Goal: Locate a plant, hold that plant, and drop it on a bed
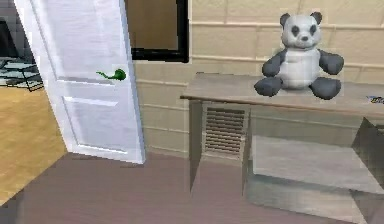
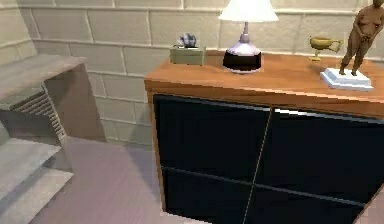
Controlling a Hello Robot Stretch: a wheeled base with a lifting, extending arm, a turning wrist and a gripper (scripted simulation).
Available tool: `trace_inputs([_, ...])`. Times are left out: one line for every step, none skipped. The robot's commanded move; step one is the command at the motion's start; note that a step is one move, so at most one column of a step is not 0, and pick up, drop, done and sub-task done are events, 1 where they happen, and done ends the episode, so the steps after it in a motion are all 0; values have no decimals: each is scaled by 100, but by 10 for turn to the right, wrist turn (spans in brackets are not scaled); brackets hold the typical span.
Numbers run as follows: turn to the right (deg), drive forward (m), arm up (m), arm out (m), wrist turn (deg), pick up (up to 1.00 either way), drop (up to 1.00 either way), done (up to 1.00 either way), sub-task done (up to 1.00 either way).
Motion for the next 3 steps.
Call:
trace_inputs([0,15,0,0,0,0,0,0,0])
trace_inputs([-300,0,0,0,0,0,0,0,0])
trace_inputs([0,30,0,0,0,0,0,0,0])
